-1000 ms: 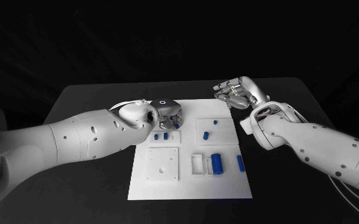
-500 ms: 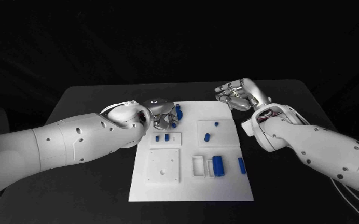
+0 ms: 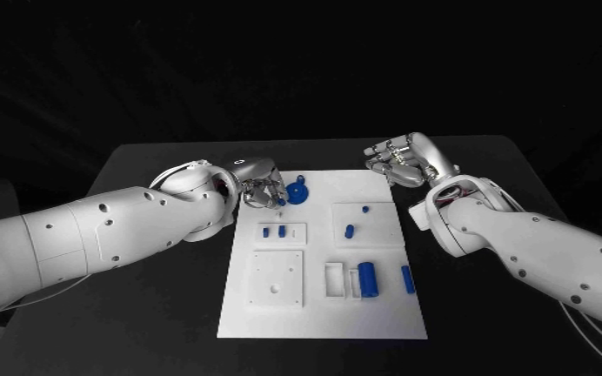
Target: Assemble the parts on the task board
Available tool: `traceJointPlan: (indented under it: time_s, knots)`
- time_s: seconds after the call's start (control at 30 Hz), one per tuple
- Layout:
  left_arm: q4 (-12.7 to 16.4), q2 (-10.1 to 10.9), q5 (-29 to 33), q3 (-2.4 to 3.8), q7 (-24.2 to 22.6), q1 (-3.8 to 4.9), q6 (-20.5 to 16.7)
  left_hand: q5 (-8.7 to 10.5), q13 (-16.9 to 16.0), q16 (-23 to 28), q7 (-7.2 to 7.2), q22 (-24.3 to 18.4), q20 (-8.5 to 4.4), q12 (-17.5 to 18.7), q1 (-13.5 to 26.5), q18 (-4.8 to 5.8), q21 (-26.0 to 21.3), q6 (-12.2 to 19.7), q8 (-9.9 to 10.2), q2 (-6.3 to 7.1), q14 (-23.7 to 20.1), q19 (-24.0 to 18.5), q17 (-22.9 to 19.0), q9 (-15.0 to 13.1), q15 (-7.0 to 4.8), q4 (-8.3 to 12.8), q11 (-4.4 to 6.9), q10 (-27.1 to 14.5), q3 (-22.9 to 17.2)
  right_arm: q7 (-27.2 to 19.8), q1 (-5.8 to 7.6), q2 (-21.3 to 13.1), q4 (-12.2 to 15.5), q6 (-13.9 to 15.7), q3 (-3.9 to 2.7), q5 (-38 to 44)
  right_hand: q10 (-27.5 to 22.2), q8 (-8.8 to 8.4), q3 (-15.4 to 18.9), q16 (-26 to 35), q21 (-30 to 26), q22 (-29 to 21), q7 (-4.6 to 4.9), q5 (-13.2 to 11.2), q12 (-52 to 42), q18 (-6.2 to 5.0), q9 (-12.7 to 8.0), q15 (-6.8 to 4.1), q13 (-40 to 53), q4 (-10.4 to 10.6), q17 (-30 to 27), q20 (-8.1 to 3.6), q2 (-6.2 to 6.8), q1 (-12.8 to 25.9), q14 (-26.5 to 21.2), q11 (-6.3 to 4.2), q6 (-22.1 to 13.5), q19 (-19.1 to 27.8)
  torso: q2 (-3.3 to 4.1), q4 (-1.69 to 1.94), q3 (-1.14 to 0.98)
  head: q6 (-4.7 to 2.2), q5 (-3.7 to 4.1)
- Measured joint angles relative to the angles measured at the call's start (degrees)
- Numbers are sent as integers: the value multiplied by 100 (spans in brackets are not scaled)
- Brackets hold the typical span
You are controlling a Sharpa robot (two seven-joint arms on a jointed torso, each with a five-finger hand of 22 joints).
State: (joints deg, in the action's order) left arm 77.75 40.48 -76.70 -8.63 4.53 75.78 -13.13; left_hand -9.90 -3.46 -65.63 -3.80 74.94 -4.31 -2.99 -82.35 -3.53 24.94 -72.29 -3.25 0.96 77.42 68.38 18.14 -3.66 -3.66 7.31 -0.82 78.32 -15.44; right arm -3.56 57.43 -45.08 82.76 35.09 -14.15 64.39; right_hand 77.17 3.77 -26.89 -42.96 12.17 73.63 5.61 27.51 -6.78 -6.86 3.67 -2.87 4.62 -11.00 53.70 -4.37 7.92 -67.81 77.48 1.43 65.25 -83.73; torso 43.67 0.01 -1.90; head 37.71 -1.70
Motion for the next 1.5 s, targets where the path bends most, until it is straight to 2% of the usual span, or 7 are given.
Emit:
traceJointPlan:
  time_s: [0.4,0.67,0.93,1.23,1.5]
  knots:
    - [-73,21,-36,8,223,4,416,0,4,0,0,-1,0,0,-3,0,0,0,-25,3,0,0,-1,-2,0,1,0,0,1,4,0,-7,3,-13,0,0,0,0,0,3,0,13,-1,0,0,-1,0,0,-6,0,0,0,0,0,0,0,1,0,8,-6,-8,13,-26]
    - [-150,-28,-270,-49,306,5,599,0,4,22,0,-1,-20,0,-4,1,24,0,-25,4,0,-20,-1,-6,1,1,-1,-1,1,4,0,-8,6,-18,0,0,0,0,-2,-19,-36,35,10,0,0,-2,0,0,-6,-32,-6,0,0,0,0,0,14,0,10,-11,-13,23,-31]
    - [-222,-76,-455,-110,319,2,630,0,5,22,-1,-2,-20,0,-11,1,23,0,-23,12,0,-21,4,-6,2,1,-1,-1,2,4,0,-7,10,-20,0,0,0,0,-2,-19,-37,37,12,0,0,-2,0,0,-5,-32,-5,0,0,0,0,0,30,0,13,-10,-13,24,-19]
    - [-200,-117,-504,-125,335,0,594,0,6,22,-1,-2,-20,0,-25,2,23,1,-21,26,0,-20,11,-5,3,-12,-1,-1,16,3,0,-1,10,-23,0,0,0,0,-2,-19,-37,60,11,0,23,-2,0,0,-5,-32,-5,0,0,0,0,0,31,0,13,-9,-5,24,-2]
    - [-140,-95,-489,-128,406,-3,527,1,7,22,-14,-3,-20,0,-5,2,23,-12,0,22,0,-20,10,0,3,-12,-1,-1,16,-1,0,-1,6,-23,0,0,0,0,-2,-19,-47,61,11,0,23,-2,0,0,-5,-31,-6,0,-6,-6,0,0,31,0,11,-8,-8,30,-4]
